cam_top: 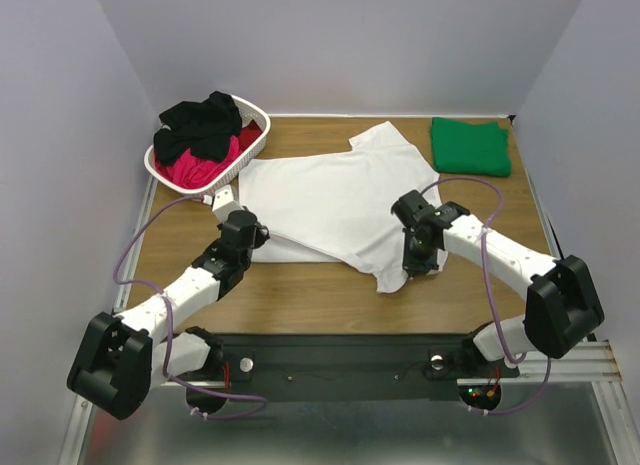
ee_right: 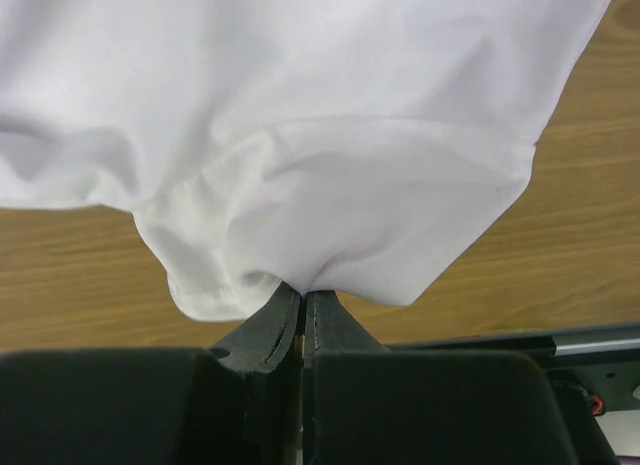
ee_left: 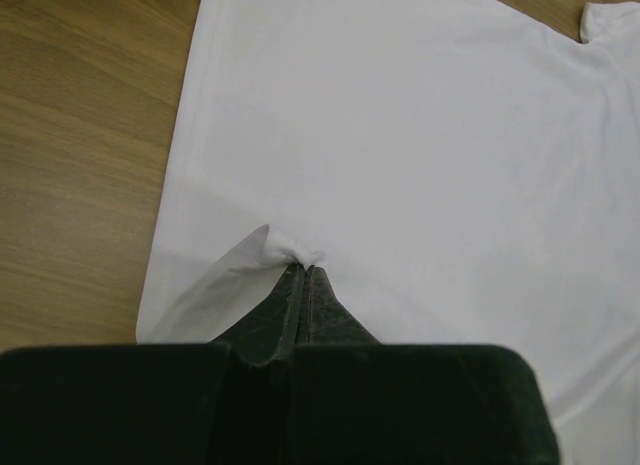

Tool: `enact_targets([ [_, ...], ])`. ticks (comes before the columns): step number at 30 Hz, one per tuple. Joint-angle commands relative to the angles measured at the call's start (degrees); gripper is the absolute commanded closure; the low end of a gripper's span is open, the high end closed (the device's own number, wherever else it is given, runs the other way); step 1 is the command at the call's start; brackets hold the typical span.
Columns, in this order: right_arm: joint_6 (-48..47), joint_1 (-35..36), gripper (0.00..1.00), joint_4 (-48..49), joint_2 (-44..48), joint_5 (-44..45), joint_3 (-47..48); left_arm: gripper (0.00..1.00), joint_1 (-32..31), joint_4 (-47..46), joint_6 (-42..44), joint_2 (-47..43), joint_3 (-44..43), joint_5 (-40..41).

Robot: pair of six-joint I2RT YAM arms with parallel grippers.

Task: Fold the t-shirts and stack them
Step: Fold the tshirt

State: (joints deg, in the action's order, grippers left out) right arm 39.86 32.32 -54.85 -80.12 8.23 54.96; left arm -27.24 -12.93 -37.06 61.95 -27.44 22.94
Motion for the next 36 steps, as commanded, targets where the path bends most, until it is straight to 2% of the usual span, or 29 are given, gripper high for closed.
enact_targets([
  [1, -1.1, 0.38, 1.0, 0.88, -1.53, 7.48, 4.1, 1.0, 0.53, 1.24, 0.5, -0.61, 0.37, 1.93],
  [7, -1.36, 0.29, 1.0, 7.02, -3.46, 14.53, 7.52, 1.0, 0.61, -0.16, 1.11, 1.41, -0.42, 2.37],
  [17, -6.89, -0.67, 1.0, 14.33, -15.85, 23.32, 18.16, 1.0, 1.67, -0.87, 2.6, 5.9, -3.93, 1.49],
  [25, -11.2, -3.04, 1.0, 17.58, -25.16, 23.94, 27.21, 1.0, 3.07, -0.52, 5.41, 9.32, -8.41, 0.97],
  [36, -14.89, -7.26, 1.0, 19.69, -30.18, 23.32, 33.98, 1.0, 5.1, 0.71, 8.58, 16.0, -13.43, -1.23],
])
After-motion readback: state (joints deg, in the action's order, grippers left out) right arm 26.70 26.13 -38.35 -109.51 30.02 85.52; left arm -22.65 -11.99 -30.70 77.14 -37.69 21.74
